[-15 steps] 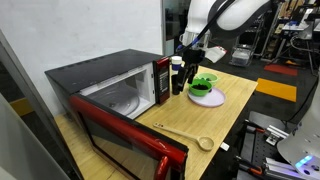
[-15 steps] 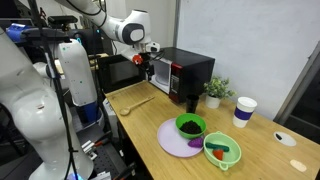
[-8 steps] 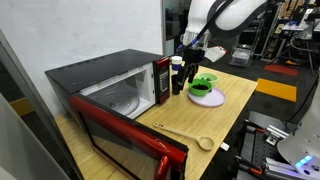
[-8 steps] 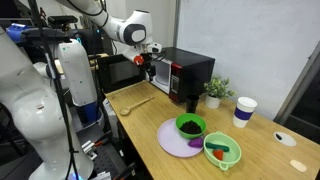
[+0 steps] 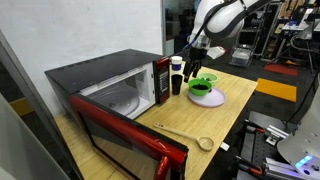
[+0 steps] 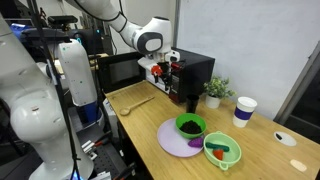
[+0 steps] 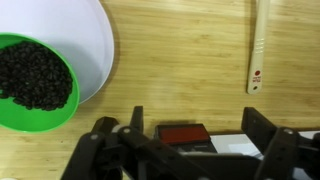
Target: Open the microwave door, place the dark green bowl in it, then close the microwave door
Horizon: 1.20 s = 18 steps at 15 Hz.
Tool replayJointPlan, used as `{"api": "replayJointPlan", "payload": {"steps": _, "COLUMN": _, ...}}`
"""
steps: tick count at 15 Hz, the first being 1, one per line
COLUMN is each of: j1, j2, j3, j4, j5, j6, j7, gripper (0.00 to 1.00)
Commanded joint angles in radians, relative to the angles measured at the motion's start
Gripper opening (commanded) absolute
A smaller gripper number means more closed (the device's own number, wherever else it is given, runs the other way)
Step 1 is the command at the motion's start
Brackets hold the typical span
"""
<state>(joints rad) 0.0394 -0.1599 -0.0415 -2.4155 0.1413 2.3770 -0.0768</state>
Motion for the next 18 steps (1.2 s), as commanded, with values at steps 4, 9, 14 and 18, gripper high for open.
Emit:
{"api": "replayJointPlan", "payload": {"steps": 4, "j1": -0.060, "j2": 0.101, "j3": -0.111, "j4": 0.037, "j5": 0.077, "j6": 0.021, "j7": -0.429, "gripper": 1.00}}
{"api": "replayJointPlan", "payload": {"steps": 9, "j1": -0.125, "j2": 0.188, "j3": -0.155, "j4": 0.081, "j5": 0.081, "j6": 0.031, "j7": -0.692, "gripper": 1.00}}
{"api": "replayJointPlan", "payload": {"steps": 14, "j1": -0.173, "j2": 0.216, "j3": -0.142, "j4": 0.079, "j5": 0.055, "j6": 0.034, "j7": -0.832, "gripper": 1.00}}
{"api": "replayJointPlan", "payload": {"steps": 18, "j1": -0.174, "j2": 0.205, "j3": -0.136, "j4": 0.069, "j5": 0.060, "j6": 0.026, "j7": -0.806, "gripper": 1.00}}
